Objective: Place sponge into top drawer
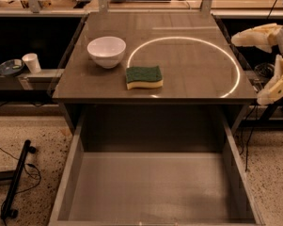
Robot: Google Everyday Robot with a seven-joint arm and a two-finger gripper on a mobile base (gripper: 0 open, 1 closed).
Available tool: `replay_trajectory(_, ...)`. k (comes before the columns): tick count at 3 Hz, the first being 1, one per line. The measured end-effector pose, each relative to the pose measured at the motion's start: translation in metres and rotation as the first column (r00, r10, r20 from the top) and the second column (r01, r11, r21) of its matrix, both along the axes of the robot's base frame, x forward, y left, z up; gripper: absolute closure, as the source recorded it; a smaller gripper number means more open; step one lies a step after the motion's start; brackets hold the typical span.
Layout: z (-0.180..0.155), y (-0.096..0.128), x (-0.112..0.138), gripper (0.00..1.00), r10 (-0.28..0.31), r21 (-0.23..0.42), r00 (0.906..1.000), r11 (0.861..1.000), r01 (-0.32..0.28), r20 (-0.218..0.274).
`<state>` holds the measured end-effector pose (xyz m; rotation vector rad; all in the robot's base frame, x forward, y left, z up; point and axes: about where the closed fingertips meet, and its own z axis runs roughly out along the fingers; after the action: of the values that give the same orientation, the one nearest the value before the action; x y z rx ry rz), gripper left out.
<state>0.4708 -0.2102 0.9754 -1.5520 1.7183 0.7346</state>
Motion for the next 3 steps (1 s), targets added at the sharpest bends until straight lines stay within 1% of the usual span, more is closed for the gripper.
replay_trajectory(1,0.003,0.000,0.003,0.00,0.037,0.085,0.9992,0.996,-0.038,0.017)
replay_trajectory(2,0.010,0.002,0.011,0.00,0.080,0.261,0.9949,0.961,-0.094,0.061)
replay_trajectory(3,0.010,0.006,0.019,0.00,0.061,0.248,0.9956,0.966,-0.077,0.071)
